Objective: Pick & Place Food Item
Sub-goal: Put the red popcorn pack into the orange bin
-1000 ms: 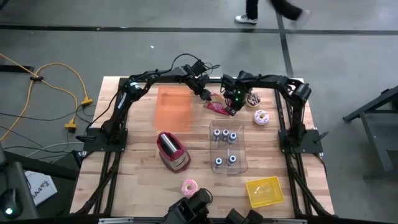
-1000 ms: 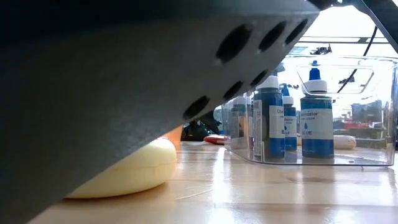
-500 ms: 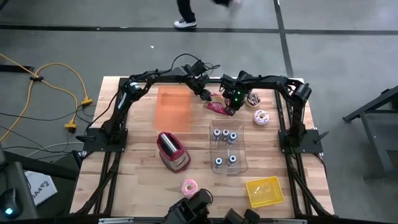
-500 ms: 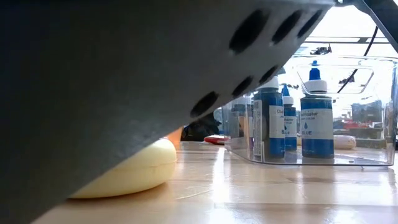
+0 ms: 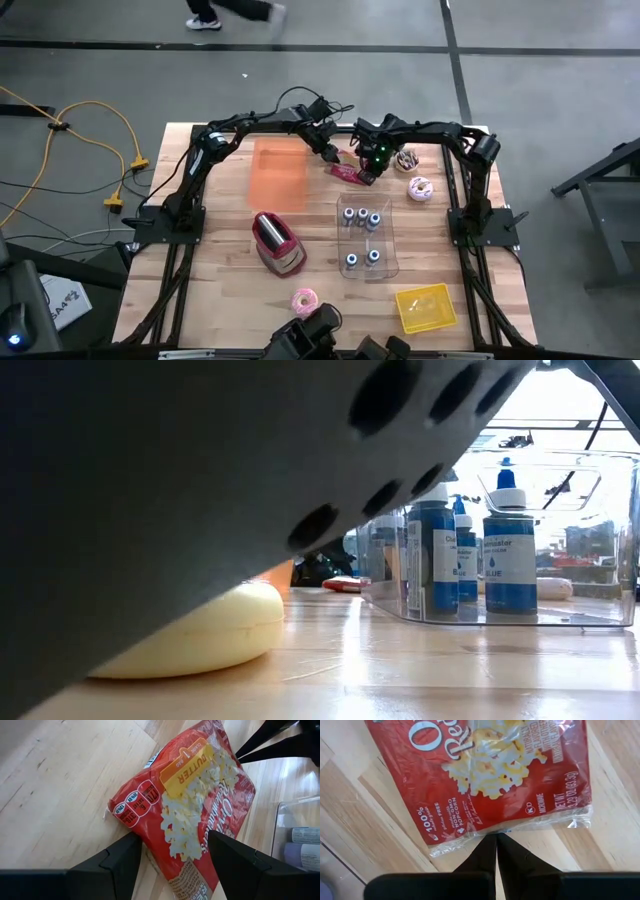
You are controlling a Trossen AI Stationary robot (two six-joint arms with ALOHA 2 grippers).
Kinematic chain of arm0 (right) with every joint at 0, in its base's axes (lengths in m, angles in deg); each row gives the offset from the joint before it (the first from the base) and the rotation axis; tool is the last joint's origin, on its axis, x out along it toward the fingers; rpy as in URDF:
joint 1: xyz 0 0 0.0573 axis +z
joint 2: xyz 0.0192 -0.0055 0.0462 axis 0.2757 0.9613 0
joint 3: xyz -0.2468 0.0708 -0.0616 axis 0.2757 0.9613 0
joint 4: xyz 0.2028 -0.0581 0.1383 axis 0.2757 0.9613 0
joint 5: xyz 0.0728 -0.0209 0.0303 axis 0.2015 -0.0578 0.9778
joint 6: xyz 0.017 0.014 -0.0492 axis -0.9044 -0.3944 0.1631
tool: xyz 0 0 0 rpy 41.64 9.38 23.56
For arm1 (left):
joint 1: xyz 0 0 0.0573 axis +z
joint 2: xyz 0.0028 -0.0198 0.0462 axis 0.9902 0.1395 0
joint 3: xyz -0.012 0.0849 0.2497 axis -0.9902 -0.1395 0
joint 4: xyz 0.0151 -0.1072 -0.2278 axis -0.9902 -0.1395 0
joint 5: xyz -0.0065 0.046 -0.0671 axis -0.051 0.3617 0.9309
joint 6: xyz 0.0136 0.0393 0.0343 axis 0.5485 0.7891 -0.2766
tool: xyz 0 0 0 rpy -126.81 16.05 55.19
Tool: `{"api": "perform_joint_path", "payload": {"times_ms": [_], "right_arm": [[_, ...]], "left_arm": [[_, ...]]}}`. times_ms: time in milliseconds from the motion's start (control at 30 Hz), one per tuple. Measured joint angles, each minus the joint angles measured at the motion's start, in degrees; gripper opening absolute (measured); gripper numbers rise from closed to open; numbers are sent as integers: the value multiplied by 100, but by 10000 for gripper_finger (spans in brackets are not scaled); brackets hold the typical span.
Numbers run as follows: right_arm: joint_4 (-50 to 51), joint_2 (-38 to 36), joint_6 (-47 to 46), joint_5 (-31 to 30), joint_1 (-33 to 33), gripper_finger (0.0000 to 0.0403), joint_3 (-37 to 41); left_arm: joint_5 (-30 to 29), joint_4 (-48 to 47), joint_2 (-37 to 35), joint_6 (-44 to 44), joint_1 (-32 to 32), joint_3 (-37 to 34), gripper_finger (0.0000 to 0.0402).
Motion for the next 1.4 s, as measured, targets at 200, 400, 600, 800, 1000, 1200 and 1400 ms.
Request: {"api": "perform_joint_path", "payload": {"times_ms": [200, 400, 600, 800, 1000, 1200, 1400], "right_arm": [[-14, 4, 2, 2, 1, 3, 0], [-20, 9, 7, 4, 1, 3, 0], [-34, 11, 17, 6, 1, 3, 0], [-80, 15, 43, 46, 1, 3, 0], [-126, 17, 137, 52, 1, 3, 2], [-174, 17, 138, 61, 3, 3, 2], [-190, 17, 157, 61, 3, 3, 2]], "left_arm": [[14, -4, 0, -1, 0, 0, 222], [-66, -9, 0, -54, 0, 0, 192], [-140, -2, 5, -158, 38, 0, 150], [-105, 2, 9, -173, 46, -2, 140], [-3, 68, 9, -174, 71, -2, 140], [143, 103, 9, -245, 150, -2, 116], [296, 151, 0, -352, 230, -2, 40]]}}
